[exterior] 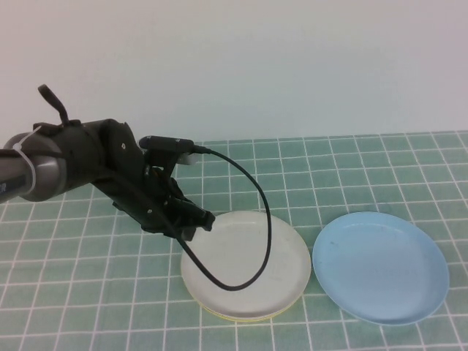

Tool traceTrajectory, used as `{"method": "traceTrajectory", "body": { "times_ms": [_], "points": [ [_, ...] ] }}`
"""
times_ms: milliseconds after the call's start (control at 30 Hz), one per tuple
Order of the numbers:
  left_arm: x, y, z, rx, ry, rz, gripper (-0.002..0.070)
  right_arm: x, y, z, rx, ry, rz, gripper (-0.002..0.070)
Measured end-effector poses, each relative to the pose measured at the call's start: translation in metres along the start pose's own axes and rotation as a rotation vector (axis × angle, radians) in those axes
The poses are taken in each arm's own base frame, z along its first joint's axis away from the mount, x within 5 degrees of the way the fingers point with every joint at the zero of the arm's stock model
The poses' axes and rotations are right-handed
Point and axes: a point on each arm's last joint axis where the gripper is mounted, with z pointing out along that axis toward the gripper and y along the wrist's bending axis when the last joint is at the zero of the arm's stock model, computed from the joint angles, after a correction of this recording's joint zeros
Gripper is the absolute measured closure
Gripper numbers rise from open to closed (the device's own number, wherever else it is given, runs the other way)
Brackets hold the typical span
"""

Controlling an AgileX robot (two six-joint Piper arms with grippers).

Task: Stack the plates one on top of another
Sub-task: Place the white plate on the yellow plate, then pick up the blue plate

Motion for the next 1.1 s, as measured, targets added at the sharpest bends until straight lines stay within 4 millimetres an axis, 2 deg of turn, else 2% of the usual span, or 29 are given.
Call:
{"method": "traceTrajectory", "body": {
  "times_ms": [67,233,333,433,467,667,800,967,1100],
  "points": [
    [0.001,-0.001,0.000,0.008,0.016,-0.006,0.0444,-0.001,-0.002,0.004,-0.005,0.023,0.008,0.0656],
    [0.004,-0.003,-0.005,0.021,0.047,-0.046,0.0457,-0.007,-0.011,0.019,-0.002,0.065,0.011,0.0549],
    [0.001,-0.005,-0.021,0.023,0.004,-0.089,0.0534,-0.016,-0.019,0.030,0.008,0.072,-0.007,0.0444],
    [-0.004,-0.008,-0.047,0.017,-0.083,-0.085,0.0655,-0.035,-0.028,0.041,0.017,0.073,-0.002,0.0354],
    [-0.005,-0.010,-0.059,0.016,-0.113,-0.082,0.0674,-0.042,-0.032,0.045,0.021,0.074,0.003,0.0335],
    [0.000,-0.021,-0.130,0.011,-0.261,-0.050,0.0675,-0.082,-0.058,0.084,0.020,0.129,0.039,0.0306],
    [0.010,-0.026,-0.165,-0.007,-0.326,-0.006,0.0675,-0.094,-0.076,0.117,0.018,0.185,0.078,0.0303],
    [0.035,-0.030,-0.181,-0.031,-0.378,0.006,0.0675,-0.088,-0.091,0.152,0.023,0.262,0.115,0.0303],
    [0.055,-0.032,-0.183,-0.035,-0.406,-0.002,0.0675,-0.079,-0.097,0.168,0.026,0.313,0.119,0.0303]
  ]
}}
